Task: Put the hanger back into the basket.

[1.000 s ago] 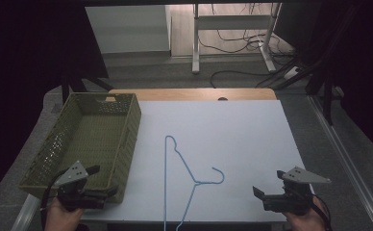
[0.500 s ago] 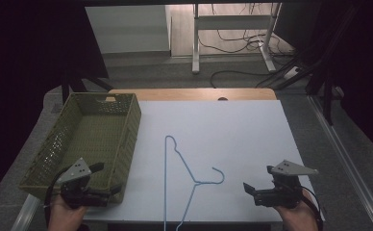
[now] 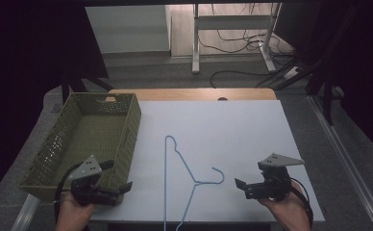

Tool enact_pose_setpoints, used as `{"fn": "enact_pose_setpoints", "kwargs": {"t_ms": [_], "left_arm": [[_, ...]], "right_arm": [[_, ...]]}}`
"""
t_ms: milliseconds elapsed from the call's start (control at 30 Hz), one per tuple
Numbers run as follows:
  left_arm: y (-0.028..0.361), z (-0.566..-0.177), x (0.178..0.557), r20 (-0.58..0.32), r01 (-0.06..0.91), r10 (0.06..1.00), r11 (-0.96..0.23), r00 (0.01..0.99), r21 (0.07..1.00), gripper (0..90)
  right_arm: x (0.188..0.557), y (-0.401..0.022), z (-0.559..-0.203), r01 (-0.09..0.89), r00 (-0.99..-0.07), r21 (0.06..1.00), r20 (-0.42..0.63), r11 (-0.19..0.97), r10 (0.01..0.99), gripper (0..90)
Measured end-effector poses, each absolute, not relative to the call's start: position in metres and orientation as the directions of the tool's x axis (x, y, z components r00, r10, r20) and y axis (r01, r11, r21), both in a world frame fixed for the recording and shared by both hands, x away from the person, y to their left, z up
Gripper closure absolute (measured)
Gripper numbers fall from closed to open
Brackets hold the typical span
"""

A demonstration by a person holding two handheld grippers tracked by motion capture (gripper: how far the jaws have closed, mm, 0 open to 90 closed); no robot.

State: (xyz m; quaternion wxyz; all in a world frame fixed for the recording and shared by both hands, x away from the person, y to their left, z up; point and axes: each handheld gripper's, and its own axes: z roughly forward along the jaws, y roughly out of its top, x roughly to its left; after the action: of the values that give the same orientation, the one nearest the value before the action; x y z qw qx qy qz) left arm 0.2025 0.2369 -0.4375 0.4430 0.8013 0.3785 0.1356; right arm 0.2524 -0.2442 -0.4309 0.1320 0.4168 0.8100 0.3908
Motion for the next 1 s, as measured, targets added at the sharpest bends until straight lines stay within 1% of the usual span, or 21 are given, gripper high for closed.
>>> {"fn": "enact_pose_setpoints", "kwargs": {"t_ms": [333,500,533,633,667,767,800,1000], "left_arm": [[0.212,-0.437,0.207,-0.115,0.464,0.688,-0.346,0.716,0.815,3.0],[0.195,-0.438,0.208,-0.124,0.450,0.653,-0.360,0.747,0.817,2.6],[0.192,-0.439,0.209,-0.124,0.447,0.646,-0.365,0.753,0.817,2.6],[0.181,-0.442,0.212,-0.117,0.436,0.630,-0.381,0.768,0.815,2.3],[0.178,-0.443,0.213,-0.115,0.433,0.623,-0.387,0.774,0.814,2.3],[0.166,-0.448,0.217,-0.121,0.426,0.605,-0.392,0.787,0.815,2.3],[0.166,-0.448,0.217,-0.121,0.426,0.605,-0.392,0.787,0.815,2.3],[0.152,-0.459,0.225,-0.130,0.422,0.584,-0.398,0.801,0.814,2.3]], "right_arm": [[0.261,-0.228,-0.433,0.577,-0.632,0.718,0.091,0.389,0.770,0.5],[0.265,-0.221,-0.434,0.571,-0.639,0.712,0.072,0.409,0.766,6.5],[0.265,-0.221,-0.434,0.571,-0.639,0.712,0.072,0.409,0.766,6.5],[0.268,-0.217,-0.434,0.562,-0.642,0.712,0.056,0.421,0.764,11.9],[0.268,-0.217,-0.434,0.562,-0.642,0.712,0.056,0.421,0.764,11.9],[0.273,-0.212,-0.437,0.553,-0.651,0.705,0.033,0.444,0.758,19.0],[0.273,-0.212,-0.437,0.553,-0.651,0.705,0.033,0.444,0.758,19.0],[0.282,-0.204,-0.445,0.552,-0.662,0.692,0.024,0.466,0.749,31.7]]}}
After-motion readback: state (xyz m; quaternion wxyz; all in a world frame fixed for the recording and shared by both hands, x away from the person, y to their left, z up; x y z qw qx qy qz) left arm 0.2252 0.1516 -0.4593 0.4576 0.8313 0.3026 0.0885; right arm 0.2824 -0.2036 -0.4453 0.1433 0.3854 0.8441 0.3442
